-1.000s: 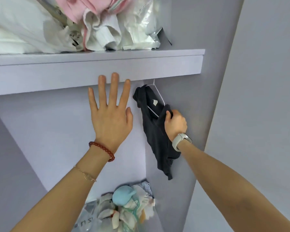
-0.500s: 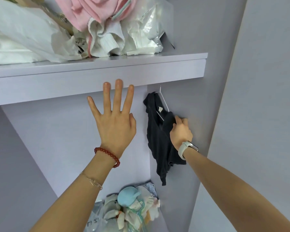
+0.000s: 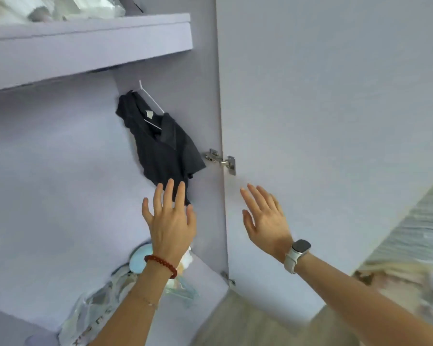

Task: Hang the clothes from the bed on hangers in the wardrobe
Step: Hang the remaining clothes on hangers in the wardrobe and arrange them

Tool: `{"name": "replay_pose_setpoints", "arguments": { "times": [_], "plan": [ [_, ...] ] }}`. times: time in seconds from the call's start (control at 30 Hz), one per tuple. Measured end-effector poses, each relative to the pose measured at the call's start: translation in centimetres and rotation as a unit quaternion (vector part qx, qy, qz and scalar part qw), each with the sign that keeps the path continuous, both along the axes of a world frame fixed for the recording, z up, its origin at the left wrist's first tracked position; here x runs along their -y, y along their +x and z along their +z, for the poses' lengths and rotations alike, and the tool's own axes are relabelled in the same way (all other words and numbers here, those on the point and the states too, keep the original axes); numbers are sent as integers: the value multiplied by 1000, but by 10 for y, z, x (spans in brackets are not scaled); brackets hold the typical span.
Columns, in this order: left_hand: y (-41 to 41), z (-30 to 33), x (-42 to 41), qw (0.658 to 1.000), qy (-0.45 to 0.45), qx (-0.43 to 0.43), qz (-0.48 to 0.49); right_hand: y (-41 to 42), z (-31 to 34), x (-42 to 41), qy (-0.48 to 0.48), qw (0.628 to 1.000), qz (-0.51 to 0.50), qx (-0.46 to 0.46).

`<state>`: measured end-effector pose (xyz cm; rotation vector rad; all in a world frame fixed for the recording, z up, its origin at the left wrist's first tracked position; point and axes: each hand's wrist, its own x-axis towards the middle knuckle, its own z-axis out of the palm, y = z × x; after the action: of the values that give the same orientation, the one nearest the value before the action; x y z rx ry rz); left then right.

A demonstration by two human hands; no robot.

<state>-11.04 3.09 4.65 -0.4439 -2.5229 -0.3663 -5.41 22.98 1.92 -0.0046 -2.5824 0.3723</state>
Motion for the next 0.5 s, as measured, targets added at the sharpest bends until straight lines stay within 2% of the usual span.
{"name": "replay_pose_setpoints", "arguments": {
  "times": [0.1,0.2,0.37,0.5],
  "plan": [
    [47,-52,-36,990,-31,109,-88,85,-39,-30,-34,994,-83,58],
    [96,-86,-87,964,-80,168,-188,171,-65,-64,-99,967,-201,122],
    [183,-105,-185,898,-143,187,-371,315,-101,-106,-185,886,-400,147],
    [267,-120,-270,833,-169,220,-479,431,-134,-136,-245,800,-527,149]
  ]
}}
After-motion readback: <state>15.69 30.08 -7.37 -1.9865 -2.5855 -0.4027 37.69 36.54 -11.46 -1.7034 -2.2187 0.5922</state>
